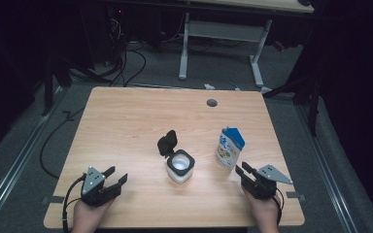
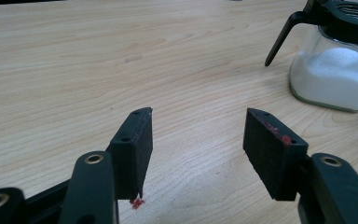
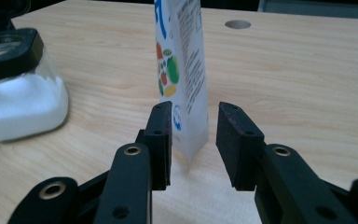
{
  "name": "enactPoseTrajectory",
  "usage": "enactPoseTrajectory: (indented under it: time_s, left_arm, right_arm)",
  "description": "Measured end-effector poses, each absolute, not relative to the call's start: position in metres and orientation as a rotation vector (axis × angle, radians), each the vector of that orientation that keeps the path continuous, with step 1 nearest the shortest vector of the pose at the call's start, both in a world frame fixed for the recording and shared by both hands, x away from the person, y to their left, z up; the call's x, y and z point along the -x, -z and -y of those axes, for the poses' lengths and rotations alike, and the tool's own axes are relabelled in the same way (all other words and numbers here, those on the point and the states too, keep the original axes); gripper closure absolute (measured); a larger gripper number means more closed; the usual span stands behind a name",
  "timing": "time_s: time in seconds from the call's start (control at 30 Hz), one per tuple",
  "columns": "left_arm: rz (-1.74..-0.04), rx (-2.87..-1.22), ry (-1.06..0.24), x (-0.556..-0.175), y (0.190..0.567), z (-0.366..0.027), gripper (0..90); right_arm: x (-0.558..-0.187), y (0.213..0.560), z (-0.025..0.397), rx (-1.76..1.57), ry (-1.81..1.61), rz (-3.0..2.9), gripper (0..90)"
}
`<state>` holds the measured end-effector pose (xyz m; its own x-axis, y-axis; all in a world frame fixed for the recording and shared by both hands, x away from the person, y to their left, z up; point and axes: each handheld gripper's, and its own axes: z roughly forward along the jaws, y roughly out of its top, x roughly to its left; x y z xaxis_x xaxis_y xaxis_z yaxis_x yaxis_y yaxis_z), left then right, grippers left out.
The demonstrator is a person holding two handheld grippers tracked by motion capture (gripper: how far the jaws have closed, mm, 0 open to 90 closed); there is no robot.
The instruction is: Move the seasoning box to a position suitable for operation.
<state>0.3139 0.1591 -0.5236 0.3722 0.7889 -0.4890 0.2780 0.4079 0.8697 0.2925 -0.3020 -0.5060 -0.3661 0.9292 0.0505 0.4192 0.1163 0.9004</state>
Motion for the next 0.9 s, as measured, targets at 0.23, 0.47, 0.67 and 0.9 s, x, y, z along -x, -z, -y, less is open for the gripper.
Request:
enactPoseTrajectory:
  time_s: [0.23,0.47,0.67,0.9]
  left_arm:
    - [-1.188,-1.155,-0.439,-0.314,0.524,-0.156,42.3]
    - [-1.195,-1.164,-0.421,-0.316,0.525,-0.155,41.7]
    - [-1.189,-1.162,-0.432,-0.315,0.525,-0.155,45.2]
    - [-1.188,-1.14,-0.436,-0.315,0.523,-0.156,47.0]
  right_arm:
    - [-0.279,0.513,0.299,-1.285,-1.19,-1.878,66.9]
    - [-0.268,0.515,0.289,-1.249,-1.191,-1.921,68.6]
    - [-0.267,0.515,0.276,-1.212,-1.207,-1.966,69.2]
    - [-0.274,0.514,0.259,-1.178,-1.237,-1.992,69.7]
